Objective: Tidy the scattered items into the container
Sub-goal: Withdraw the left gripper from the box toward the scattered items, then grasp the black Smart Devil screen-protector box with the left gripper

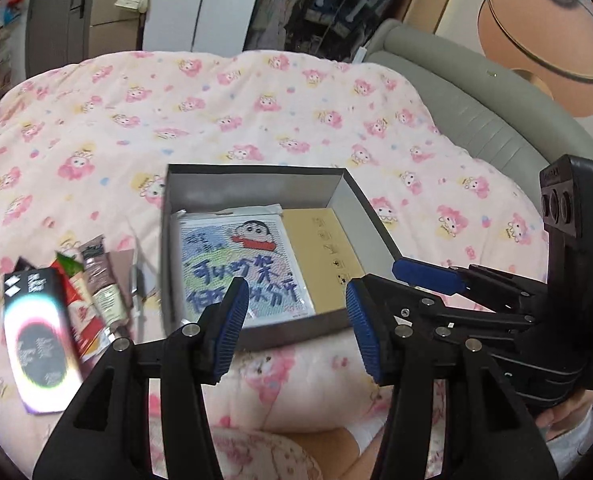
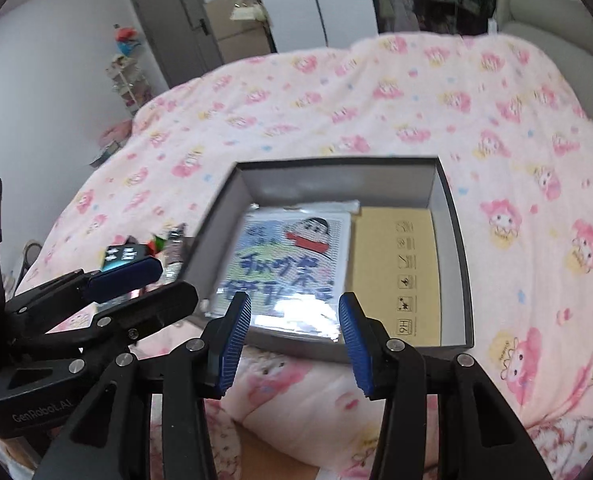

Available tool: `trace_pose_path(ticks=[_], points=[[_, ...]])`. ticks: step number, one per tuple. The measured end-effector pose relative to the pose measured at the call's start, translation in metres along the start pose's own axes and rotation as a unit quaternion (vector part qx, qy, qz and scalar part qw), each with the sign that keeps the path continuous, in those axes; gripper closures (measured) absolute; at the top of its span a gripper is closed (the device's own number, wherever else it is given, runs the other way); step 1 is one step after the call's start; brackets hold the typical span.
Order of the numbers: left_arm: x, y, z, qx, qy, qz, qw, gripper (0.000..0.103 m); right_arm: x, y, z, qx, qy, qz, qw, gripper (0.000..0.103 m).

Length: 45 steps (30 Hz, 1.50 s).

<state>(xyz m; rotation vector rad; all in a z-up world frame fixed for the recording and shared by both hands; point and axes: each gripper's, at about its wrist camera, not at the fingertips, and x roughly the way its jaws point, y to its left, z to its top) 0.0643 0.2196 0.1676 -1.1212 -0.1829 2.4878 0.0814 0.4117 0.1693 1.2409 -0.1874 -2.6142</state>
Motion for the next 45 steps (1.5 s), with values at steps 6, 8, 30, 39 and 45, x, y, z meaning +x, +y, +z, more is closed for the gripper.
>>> trace_pose_path(ticks=[6,8,30,39,45], points=[[-0.04,0.013,-0.012,-0.012,-0.022,0.03,0.9992,0.051,-0.008,0.034,-0.002,-0.019,-0.004,0.027,0.999,0.06],[-0.05,0.023,-0.016,-0.02,-0.029,0.038,0.9987,0.051,-0.01,0.049,-0.003,-0.028,-0.008,0.035,0.999,0.06],[-0.067,0.229,-0.106,-0.236,-0.003,0.152,0.9597,0.051,0.115,0.17,-0.007,-0.074,0.119,0.156,0.978,0.06],[-0.04,0.293,-0.13,-0.304,0.014,0.181,0.9354,0.064,0.18,0.174,-0.009,-0.064,0.189,0.145,0.969,0.06],[-0.015,0.312,-0.133,-0.309,0.038,0.161,0.9367,0.065,0.212,0.185,-0.011,-0.068,0.216,0.151,0.962,0.06]])
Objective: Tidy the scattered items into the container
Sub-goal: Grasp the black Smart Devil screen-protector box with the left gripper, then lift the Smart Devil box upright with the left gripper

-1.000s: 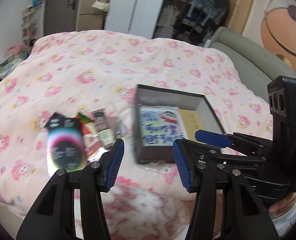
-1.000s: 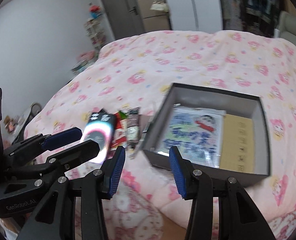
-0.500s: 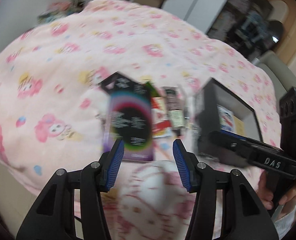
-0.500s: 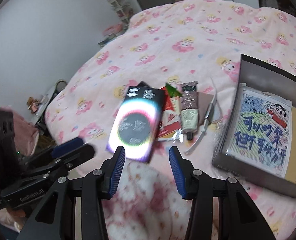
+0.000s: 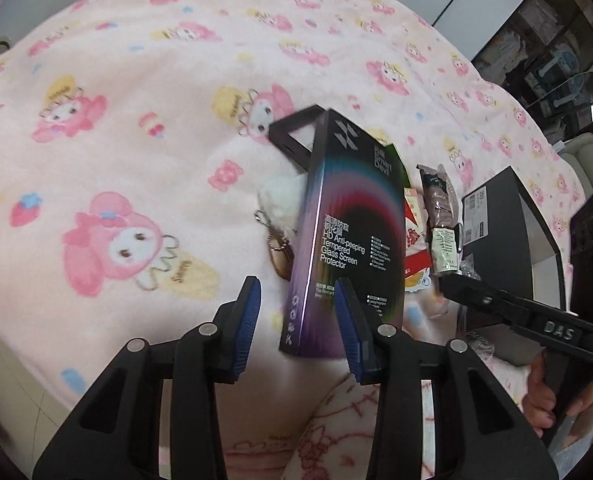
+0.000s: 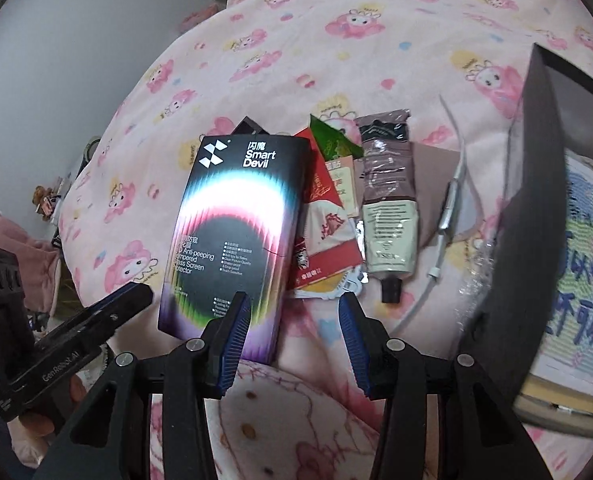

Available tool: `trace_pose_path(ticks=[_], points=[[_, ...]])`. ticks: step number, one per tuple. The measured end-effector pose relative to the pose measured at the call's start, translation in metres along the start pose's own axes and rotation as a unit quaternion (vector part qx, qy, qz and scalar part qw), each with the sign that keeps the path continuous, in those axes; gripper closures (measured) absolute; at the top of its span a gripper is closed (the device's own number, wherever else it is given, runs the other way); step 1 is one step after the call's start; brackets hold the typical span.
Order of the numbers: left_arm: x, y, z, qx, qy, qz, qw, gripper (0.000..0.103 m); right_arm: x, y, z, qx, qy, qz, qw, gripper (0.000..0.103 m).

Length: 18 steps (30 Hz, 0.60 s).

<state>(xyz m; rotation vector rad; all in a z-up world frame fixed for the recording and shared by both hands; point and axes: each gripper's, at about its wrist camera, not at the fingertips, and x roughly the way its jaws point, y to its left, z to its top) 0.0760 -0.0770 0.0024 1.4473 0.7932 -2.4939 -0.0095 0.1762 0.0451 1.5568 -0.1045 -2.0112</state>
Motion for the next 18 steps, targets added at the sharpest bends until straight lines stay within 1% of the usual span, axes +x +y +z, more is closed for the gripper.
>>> trace_pose_path(ticks=[1,4,7,9,12,13,15,17,18], points=[[0.004,0.0,0.001,-0.001,0.004,-0.003,1.0,0.065,0.005,-0.001,0.002,0.002,0.005,-0.001,1.0,0.06],[0.014,0.001,0.004,-0.005,0.013,0.005,0.9999,0.064,0.017,-0.006,0.006,0.013,0.024,-0.008,1.0,0.06],[0.021,0.002,0.008,-0.013,0.016,-0.007,0.9998,0.064,0.021,-0.003,0.007,0.008,0.028,0.007,1.0,0.06],[0.023,0.002,0.012,-0.012,0.015,-0.006,0.9998,0.062,0.028,-0.001,0.008,0.007,0.037,0.015,0.999,0.06],[0.026,0.002,0.017,-0.012,0.012,-0.011,0.9998,0.061,0.04,-0.003,0.01,0.016,0.048,0.014,0.999,0.06],[0.028,0.002,0.018,-0.012,0.013,-0.014,0.9997,0.06,0.044,-0.003,0.011,0.018,0.054,0.014,0.998,0.06],[0.034,0.002,0.018,-0.015,0.02,-0.022,0.9994,0.054,0.051,-0.003,0.013,0.025,0.063,0.018,0.998,0.06],[0.042,0.004,0.016,-0.027,0.032,-0.041,0.9983,0.051,0.054,0.003,0.014,0.024,0.064,0.029,0.997,0.06],[0.045,0.005,0.016,-0.035,0.032,-0.046,0.9978,0.051,0.056,0.007,0.014,0.015,0.068,0.034,0.997,0.059]])
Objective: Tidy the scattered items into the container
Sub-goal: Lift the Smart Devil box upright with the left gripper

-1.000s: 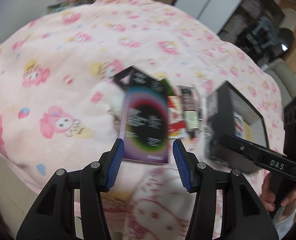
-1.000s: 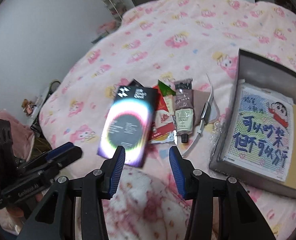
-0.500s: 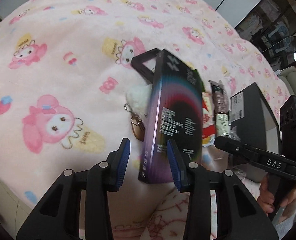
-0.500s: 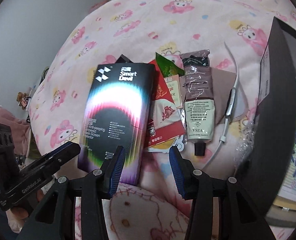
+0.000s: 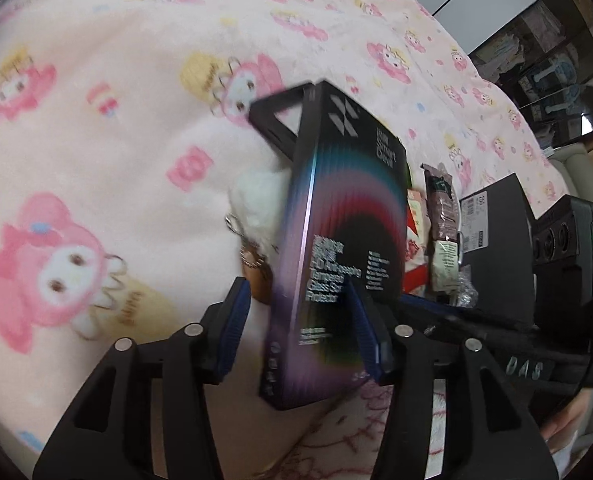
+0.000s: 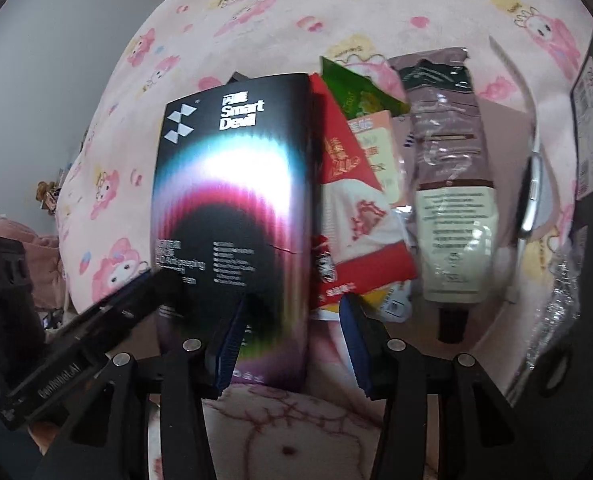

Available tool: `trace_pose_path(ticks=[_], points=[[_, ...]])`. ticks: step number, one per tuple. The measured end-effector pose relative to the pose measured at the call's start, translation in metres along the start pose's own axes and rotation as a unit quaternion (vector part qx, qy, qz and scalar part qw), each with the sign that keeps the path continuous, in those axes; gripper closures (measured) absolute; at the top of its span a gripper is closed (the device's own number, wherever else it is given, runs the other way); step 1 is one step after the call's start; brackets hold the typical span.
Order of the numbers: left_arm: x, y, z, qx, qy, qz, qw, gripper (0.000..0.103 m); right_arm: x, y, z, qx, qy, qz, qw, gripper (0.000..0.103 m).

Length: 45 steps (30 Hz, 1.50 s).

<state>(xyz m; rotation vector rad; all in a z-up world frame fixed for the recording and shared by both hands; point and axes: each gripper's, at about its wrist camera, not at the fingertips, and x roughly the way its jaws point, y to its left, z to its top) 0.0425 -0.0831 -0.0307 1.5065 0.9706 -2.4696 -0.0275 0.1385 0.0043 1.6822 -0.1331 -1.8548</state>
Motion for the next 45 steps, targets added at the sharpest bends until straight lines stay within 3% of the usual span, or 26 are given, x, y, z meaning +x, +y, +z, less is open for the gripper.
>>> trace_pose_path(ticks=[4,10,14,18,23,25,26,27,30,32,35,37,45], points=[[-0.004,0.004,0.001,-0.026,-0.02,-0.009,0.9994,0.052,0.002,-0.001,0.0,0.002,0.003,0.017,1.0,0.058],[-0.004,-0.003,0.0,-0.01,-0.022,0.0,0.9997,0.055,-0.005,-0.011,-0.001,0.036,-0.014,0.016,0.999,0.058],[0.003,-0.004,-0.007,-0.008,-0.007,-0.007,0.9999,0.056,0.002,-0.005,0.001,0.029,0.004,0.047,0.998,0.045],[-0.002,-0.01,-0.006,-0.007,-0.008,-0.008,0.9999,0.059,0.002,-0.009,0.001,0.037,0.008,0.084,0.996,0.047],[-0.033,-0.028,-0.012,0.016,-0.043,-0.002,0.9989,0.058,-0.024,-0.003,-0.009,0.028,-0.019,0.083,0.996,0.05],[-0.049,-0.039,-0.016,0.032,-0.054,-0.012,0.998,0.071,-0.041,0.005,-0.014,0.017,-0.04,0.087,0.995,0.05],[-0.056,-0.045,-0.019,0.036,-0.057,-0.028,0.9973,0.079,-0.048,0.009,-0.016,0.012,-0.044,0.123,0.991,0.061],[-0.064,-0.052,-0.021,0.042,-0.066,-0.03,0.9965,0.08,-0.058,0.014,-0.019,0.009,-0.046,0.148,0.988,0.077],[-0.078,-0.078,-0.024,0.079,-0.089,-0.015,0.9928,0.084,-0.092,0.033,-0.027,-0.038,-0.086,0.106,0.99,0.077],[-0.075,-0.086,-0.022,0.084,-0.083,-0.009,0.9929,0.084,-0.103,0.034,-0.028,-0.05,-0.102,0.09,0.989,0.077],[-0.07,-0.087,-0.022,0.08,-0.086,0.02,0.9929,0.084,-0.1,0.016,-0.034,-0.009,-0.087,0.102,0.991,0.076],[-0.069,-0.08,-0.026,0.069,-0.092,0.041,0.9925,0.083,-0.096,0.013,-0.041,-0.008,-0.085,0.088,0.992,0.076],[-0.062,-0.033,-0.034,0.024,-0.076,0.052,0.9955,0.068,-0.075,-0.006,-0.043,-0.001,-0.059,0.041,0.997,0.07]])
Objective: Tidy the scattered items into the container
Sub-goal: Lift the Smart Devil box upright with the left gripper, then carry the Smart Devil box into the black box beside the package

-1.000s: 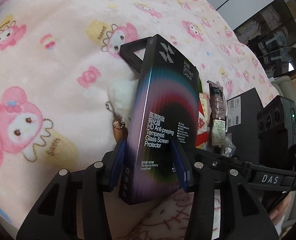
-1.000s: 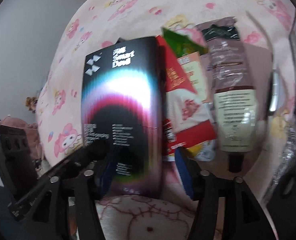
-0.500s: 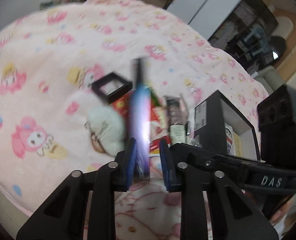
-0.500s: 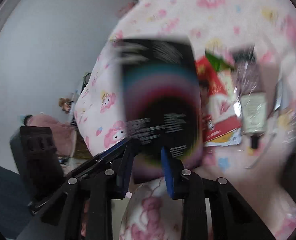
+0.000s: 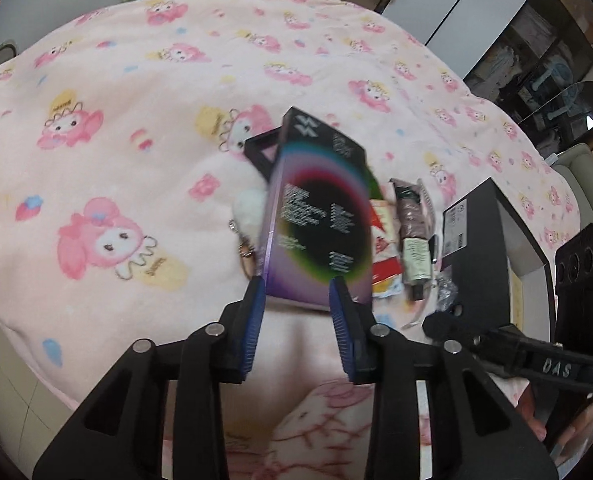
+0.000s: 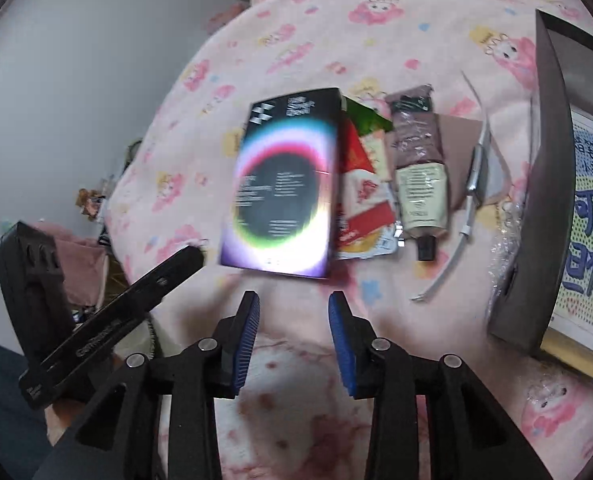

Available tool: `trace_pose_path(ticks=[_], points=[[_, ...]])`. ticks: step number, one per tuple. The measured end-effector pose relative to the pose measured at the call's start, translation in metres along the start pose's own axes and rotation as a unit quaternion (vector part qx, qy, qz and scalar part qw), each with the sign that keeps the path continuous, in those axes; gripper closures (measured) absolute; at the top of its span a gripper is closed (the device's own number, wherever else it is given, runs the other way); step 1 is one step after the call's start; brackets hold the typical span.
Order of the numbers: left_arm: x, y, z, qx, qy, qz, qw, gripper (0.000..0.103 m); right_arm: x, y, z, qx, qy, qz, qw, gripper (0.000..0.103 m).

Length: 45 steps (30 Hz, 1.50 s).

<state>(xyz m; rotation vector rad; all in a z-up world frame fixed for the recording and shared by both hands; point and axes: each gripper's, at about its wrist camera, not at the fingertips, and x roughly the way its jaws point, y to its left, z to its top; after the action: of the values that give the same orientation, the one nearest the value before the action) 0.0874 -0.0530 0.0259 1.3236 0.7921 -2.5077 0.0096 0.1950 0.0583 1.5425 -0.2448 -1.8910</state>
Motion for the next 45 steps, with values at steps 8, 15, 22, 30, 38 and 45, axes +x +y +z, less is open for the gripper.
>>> trace_pose_path(ticks=[8,15,22,30,38,45], points=[[0.022,0.01,0.022,0.004,0.007,-0.005,1.0,0.059,0.034,-0.014,0.021,0.01,0.017,-0.02,1.0,0.067],[0.059,0.018,0.045,-0.004,0.03,-0.001,0.9995,0.054,0.077,-0.007,0.06,-0.006,0.037,-0.047,0.998,0.066],[0.085,0.019,0.046,-0.027,0.071,-0.048,0.996,0.052,0.091,-0.013,0.073,0.014,0.042,0.004,0.999,0.063],[0.056,0.0,0.043,-0.01,0.055,-0.043,0.9975,0.059,0.072,-0.005,0.059,0.019,0.028,0.007,0.999,0.062],[-0.011,-0.053,0.049,0.026,0.013,-0.108,0.9938,0.057,-0.015,0.005,0.047,0.029,-0.054,0.013,0.998,0.062],[-0.029,-0.144,0.049,0.082,0.02,-0.197,0.9767,0.058,-0.117,-0.017,0.027,0.032,-0.145,-0.019,0.989,0.062]])
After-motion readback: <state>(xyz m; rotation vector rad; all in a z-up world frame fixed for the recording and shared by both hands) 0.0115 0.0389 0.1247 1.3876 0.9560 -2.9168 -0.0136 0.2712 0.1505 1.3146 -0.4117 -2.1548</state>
